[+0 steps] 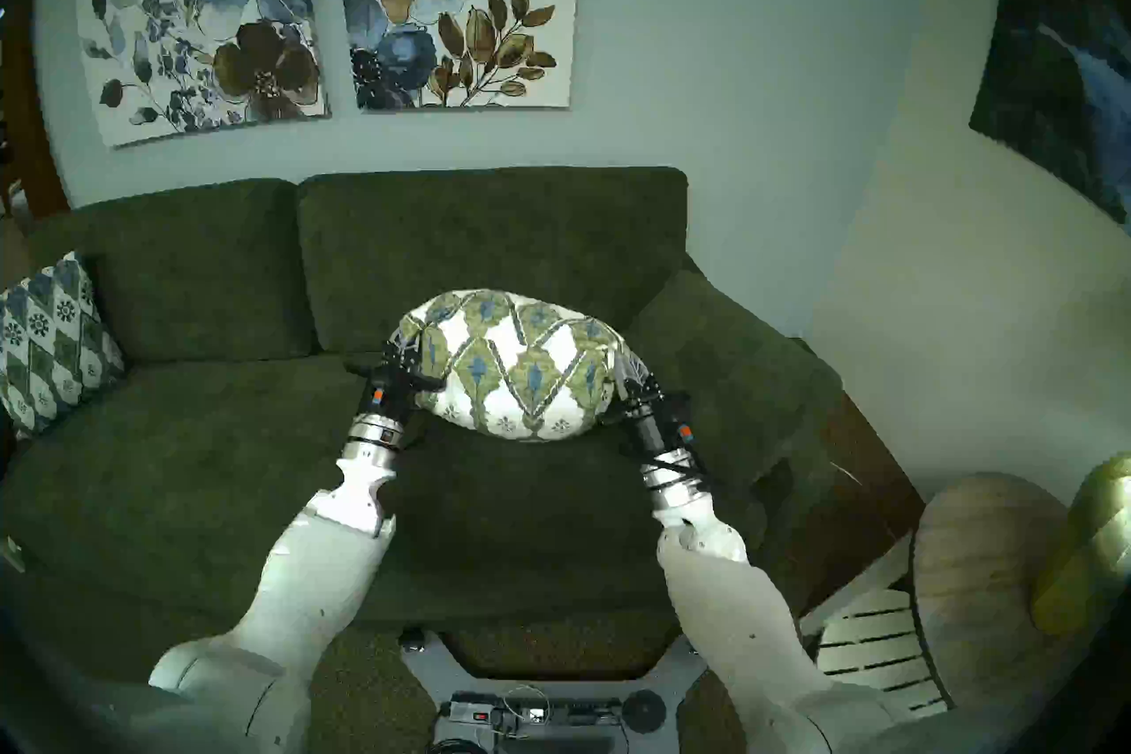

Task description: Fluff a cushion

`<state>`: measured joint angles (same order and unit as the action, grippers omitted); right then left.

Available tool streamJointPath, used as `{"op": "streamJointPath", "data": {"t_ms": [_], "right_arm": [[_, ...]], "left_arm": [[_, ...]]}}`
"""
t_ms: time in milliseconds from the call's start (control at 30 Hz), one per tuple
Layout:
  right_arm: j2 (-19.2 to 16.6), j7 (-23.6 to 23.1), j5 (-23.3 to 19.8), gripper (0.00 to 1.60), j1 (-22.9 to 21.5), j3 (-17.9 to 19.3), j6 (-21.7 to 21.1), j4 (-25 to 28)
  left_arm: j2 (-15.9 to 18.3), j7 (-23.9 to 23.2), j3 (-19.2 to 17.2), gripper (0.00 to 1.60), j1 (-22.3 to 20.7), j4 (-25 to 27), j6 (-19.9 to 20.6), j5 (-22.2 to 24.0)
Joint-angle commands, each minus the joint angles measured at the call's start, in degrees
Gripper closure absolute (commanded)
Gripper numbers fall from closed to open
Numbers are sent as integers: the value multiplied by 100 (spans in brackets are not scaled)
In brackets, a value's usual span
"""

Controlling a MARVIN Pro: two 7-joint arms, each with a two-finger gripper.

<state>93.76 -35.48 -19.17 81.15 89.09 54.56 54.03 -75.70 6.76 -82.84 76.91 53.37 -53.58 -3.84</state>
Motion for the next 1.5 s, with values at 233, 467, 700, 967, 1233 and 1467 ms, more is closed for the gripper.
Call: {"op": "streamJointPath", "data": {"t_ms": [233, 467, 700, 967, 1233, 1467], "right_arm": [[117, -72, -19, 160, -970, 33, 44, 1103], [91, -106, 27, 160, -1231, 111, 44, 1482], [-163, -182, 311, 160, -838, 409, 44, 1168], [-294, -251, 513, 160, -431, 488, 44, 364], [-257, -246, 817, 160, 344, 455, 44, -879], [-228, -264, 939, 160, 826, 428, 44, -1472]], "left_arm": [[179, 75, -245, 160, -911, 1141, -142, -8], [215, 101, -311, 160, -1035, 1563, -142, -35], [141, 170, -294, 160, -363, 922, -128, -93], [106, 75, -128, 160, 176, 101, 7, -189], [-94, 11, 71, 160, 806, -1025, 375, -301], [-268, 2, 208, 160, 1213, -1532, 373, -352]]}}
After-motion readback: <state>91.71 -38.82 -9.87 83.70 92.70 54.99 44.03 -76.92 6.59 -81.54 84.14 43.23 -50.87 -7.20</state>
